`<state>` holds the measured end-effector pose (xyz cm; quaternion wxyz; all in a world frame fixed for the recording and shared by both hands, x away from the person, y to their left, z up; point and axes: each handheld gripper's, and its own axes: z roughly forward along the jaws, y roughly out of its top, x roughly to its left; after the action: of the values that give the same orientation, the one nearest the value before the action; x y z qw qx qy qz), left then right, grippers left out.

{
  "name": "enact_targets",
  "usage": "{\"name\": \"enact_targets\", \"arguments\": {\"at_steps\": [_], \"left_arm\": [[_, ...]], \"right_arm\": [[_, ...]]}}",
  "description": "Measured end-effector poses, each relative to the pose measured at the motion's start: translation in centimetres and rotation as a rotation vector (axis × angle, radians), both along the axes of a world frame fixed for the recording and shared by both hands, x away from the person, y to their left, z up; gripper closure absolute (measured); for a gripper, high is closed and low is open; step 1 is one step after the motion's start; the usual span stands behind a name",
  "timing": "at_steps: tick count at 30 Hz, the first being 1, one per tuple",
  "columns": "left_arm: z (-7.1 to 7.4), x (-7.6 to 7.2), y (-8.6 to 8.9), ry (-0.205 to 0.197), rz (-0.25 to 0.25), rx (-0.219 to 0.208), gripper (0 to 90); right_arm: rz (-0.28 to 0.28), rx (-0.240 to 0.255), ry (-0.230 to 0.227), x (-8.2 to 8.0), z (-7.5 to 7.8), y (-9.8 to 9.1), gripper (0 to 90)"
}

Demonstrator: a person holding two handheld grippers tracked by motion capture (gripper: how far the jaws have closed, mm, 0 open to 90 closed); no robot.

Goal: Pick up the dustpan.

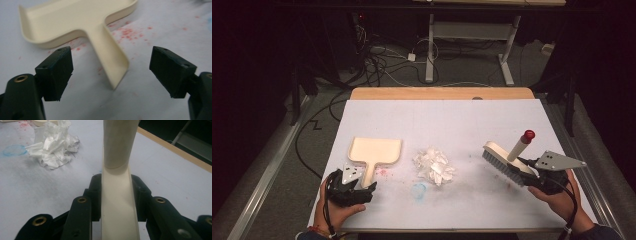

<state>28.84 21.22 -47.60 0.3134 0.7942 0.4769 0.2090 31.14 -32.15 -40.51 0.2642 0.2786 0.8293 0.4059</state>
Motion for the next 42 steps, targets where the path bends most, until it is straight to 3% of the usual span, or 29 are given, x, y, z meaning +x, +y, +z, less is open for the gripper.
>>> {"name": "enact_targets", "arguments": {"at_steps": [2, 4, 6, 11, 17, 20, 26, 33, 36, 42], "left_arm": [[-0.2, 0.5, 0.2, 0.028, 0.045, -0.035, 18.3], [-0.3, 0.9, 0.2, 0.039, 0.058, -0.047, 18.3], [-0.6, 2.2, 0.0, 0.08, 0.099, -0.094, 18.3], [-1.4, 4.2, -1.0, 0.117, 0.152, -0.084, 19.6], [-1.6, 5.2, -1.5, 0.09, 0.215, -0.078, 24.0], [-1.7, 5.3, -1.5, 0.081, 0.209, -0.075, 26.9], [-1.8, 5.1, -1.0, 0.056, 0.196, -0.083, 43.5], [-1.7, 5.1, -1.3, 0.044, 0.119, -0.043, 62.3], [-1.5, 5.4, -0.8, 0.067, 0.097, -0.062, 62.6], [-1.0, 5.6, -0.3, 0.076, 0.08, -0.041, 62.9]], "right_arm": [[-0.009, 0.0, 0.0, -0.2, -0.1, -0.2, 68.1], [-0.013, -0.004, 0.0, -0.1, -0.1, -0.4, 68.1], [-0.022, 0.003, -0.001, -0.1, -0.1, -0.4, 68.1], [-0.025, 0.005, -0.003, -0.2, -0.2, -0.7, 68.1], [-0.025, 0.007, 0.001, -0.2, -0.3, -0.6, 68.1], [-0.019, 0.005, 0.008, -0.2, -0.5, -0.4, 68.0], [-0.009, 0.008, 0.011, -0.1, -0.5, -0.4, 68.0], [0.002, 0.015, 0.019, -0.1, -0.7, -0.3, 68.0], [0.003, 0.005, 0.02, 0.0, -0.7, -0.2, 68.0], [0.003, 0.007, 0.015, 0.0, -0.7, -0.4, 68.0]]}}
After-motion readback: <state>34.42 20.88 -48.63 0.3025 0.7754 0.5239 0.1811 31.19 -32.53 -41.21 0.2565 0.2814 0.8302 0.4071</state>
